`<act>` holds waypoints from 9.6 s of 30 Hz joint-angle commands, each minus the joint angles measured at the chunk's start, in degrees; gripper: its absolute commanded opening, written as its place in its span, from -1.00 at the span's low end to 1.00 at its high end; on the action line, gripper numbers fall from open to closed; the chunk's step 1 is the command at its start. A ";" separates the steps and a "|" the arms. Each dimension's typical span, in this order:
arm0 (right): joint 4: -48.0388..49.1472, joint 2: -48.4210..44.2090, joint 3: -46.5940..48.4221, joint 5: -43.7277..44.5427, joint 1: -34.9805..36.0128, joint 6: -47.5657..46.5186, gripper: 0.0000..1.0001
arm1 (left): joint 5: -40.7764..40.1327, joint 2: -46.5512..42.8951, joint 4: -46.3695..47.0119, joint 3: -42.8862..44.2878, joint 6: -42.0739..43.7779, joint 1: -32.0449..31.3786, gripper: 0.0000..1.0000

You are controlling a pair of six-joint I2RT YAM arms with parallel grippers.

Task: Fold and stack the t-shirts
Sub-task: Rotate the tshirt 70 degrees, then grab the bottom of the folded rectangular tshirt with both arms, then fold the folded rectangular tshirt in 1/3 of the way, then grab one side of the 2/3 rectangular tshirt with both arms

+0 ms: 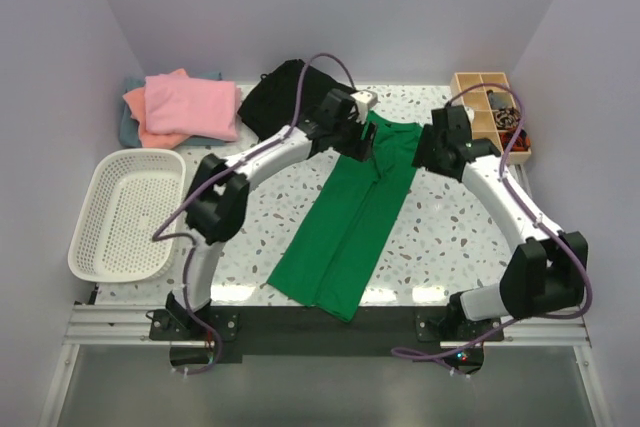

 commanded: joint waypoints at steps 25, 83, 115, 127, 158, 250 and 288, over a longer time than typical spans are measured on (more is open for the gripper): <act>24.91 0.04 -28.88 -31.13 25.82 10.69 0.24 | 25.82 30.38 18.53 28.25 0.79 3.98 0.47; -21.94 -24.81 -22.96 11.28 25.03 29.24 0.41 | 4.99 -18.82 35.32 -31.80 -9.40 3.54 0.91; -13.06 -38.62 -49.18 -7.83 35.23 41.46 0.34 | 8.86 -48.55 24.94 -75.72 -29.88 -15.97 0.74; -7.60 -40.20 -52.61 -11.35 35.32 43.04 0.20 | 12.37 -43.09 36.11 -78.96 -32.16 -15.88 0.49; -15.08 -45.48 -45.23 -3.01 35.32 40.67 -1.00 | 8.42 -40.02 29.44 -70.63 -28.13 -17.03 -1.00; 6.28 15.67 -5.07 5.44 11.86 2.35 0.48 | 28.46 -6.71 26.53 -29.05 -11.52 1.17 -0.24; 10.92 -13.04 -39.42 -7.46 3.33 12.72 0.65 | 27.58 -8.12 60.36 -55.94 -19.60 2.05 0.40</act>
